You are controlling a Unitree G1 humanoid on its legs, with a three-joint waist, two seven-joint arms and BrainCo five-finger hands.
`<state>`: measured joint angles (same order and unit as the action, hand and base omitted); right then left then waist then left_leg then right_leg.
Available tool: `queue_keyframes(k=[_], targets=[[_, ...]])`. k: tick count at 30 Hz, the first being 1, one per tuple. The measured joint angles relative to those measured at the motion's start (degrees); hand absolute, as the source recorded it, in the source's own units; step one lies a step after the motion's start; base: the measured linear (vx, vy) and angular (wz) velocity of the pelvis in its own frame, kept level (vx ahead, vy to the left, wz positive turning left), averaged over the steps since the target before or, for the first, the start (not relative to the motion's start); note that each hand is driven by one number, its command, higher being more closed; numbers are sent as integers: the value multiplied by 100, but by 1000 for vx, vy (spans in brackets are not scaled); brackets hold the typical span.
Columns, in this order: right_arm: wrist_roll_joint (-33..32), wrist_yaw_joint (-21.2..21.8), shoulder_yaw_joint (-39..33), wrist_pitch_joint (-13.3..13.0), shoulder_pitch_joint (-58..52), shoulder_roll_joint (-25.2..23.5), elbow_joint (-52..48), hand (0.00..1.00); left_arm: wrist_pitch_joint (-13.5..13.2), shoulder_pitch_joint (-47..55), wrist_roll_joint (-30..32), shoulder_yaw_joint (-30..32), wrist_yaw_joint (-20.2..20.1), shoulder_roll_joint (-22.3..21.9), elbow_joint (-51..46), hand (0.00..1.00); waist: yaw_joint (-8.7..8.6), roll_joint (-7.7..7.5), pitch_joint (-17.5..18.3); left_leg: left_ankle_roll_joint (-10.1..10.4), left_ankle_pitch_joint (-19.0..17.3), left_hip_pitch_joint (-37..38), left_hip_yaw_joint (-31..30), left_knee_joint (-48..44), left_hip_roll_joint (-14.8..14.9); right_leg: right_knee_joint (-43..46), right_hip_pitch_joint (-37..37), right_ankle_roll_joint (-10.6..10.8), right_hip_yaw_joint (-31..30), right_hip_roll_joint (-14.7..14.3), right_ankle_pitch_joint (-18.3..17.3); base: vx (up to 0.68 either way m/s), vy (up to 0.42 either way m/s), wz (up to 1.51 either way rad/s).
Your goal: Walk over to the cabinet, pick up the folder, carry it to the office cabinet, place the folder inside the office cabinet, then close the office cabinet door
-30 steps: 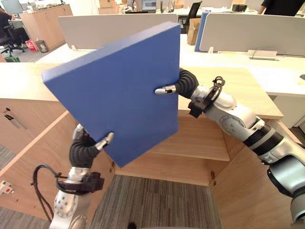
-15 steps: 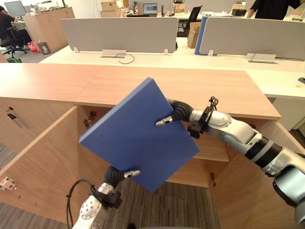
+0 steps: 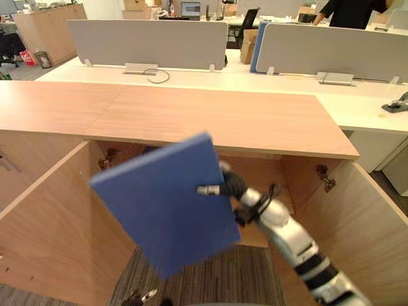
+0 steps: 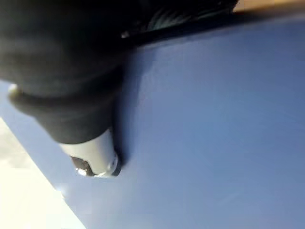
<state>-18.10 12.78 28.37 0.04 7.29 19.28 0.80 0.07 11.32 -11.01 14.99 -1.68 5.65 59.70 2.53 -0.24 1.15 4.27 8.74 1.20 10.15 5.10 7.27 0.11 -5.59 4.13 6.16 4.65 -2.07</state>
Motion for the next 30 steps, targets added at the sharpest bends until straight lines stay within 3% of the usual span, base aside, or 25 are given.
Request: queue_keyframes(k=[2,4,6,10,14,15,16,17,18,19,23,25,27,28,29,30], targets=[[166,-70,-44,55,-596,-209,414,100,77,82,27,156,10,-11,166,0,-13,28,-110,4,-42,39,0,-51,12,28,-53,1,0,-2,-5,-46,9,2],[391,-267,-618,98,-973,-600,689,100,103,123,19,335,-6,-51,158,0,-94,49,-322,24,-448,-362,-80,-854,125,151,8,-59,7,-18,-111,-100,-22,3],[385,-351,-977,81,-1262,-621,639,100,97,42,17,393,2,-84,147,0,-138,212,-569,96,-941,-803,-208,-1853,363,326,23,-127,23,-177,-198,-120,-43,0],[536,-558,-1217,87,-1752,-609,476,100,62,2,46,421,51,-100,150,0,-146,268,-691,223,-1111,-810,-191,-2128,548,389,-74,-239,4,-289,-293,-35,-27,-5],[946,-562,-1288,110,-1772,-679,292,100,54,-58,296,400,76,-109,151,0,-112,289,-730,296,-939,-684,-214,-1923,413,373,-72,-169,-28,-164,-361,82,4,3],[1060,-563,-1329,111,-1663,-774,287,100,38,-116,312,431,77,-126,140,0,-102,221,-829,335,-901,-896,-317,-2402,323,310,-204,-155,-48,-25,-371,103,57,-2],[1147,-559,-1310,101,-1550,-787,318,100,34,-132,361,396,77,-157,79,0,-66,185,-883,300,-1090,-1032,-536,-2237,113,273,-224,-128,-93,145,-383,78,76,-10],[1230,-559,-1312,100,-1511,-777,319,100,37,-123,379,359,79,-200,69,0,-30,274,-852,355,-1059,-1002,-625,-1860,64,266,-191,-106,-138,160,-383,40,131,-26],[1318,-563,-1298,102,-1447,-750,359,100,38,-86,373,261,84,-291,42,0,30,500,-780,249,-764,-980,-735,-1439,77,242,-150,-28,-193,112,-413,127,186,-35],[1418,-582,-1270,111,-1404,-845,488,100,40,-84,353,189,116,-302,35,0,81,453,-776,56,-613,-861,-678,-1374,-26,211,-222,45,-271,203,-450,174,180,-28],[1524,-602,-957,106,-1009,-947,671,100,32,-116,426,56,420,-196,-382,0,132,205,-667,-240,-780,-890,-428,-1424,-445,132,-215,311,-329,684,-417,273,146,-13],[1663,-609,-866,143,-737,-929,865,100,3,-218,423,-40,579,-222,-558,0,174,208,-657,-388,-889,-770,-310,-1378,-627,191,-212,385,-345,902,-390,260,170,-26],[1867,-619,-826,225,-484,-912,1254,100,-75,-232,427,-175,728,-355,-778,0,268,297,-600,-439,-940,-343,-126,-1108,-868,1167,119,547,-568,1188,-540,264,248,-44],[1954,-624,-827,238,-454,-906,1327,100,-82,-231,432,-225,755,-368,-810,0,269,311,-588,-445,-943,-235,-141,-1061,-925,1639,298,524,-645,1266,-609,188,228,-29],[2075,-625,-828,264,-464,-858,1364,100,-100,-239,469,-316,780,-378,-864,0,233,303,-581,-521,-993,-17,-189,-1017,-1108,2724,706,426,-659,1445,-668,182,231,1],[2188,-617,-807,281,-473,-834,1366,100,-100,-264,484,-366,791,-361,-853,0,150,238,-578,-684,-1152,169,-228,-1016,-1307,3644,1076,186,-603,1697,-596,211,259,11]])
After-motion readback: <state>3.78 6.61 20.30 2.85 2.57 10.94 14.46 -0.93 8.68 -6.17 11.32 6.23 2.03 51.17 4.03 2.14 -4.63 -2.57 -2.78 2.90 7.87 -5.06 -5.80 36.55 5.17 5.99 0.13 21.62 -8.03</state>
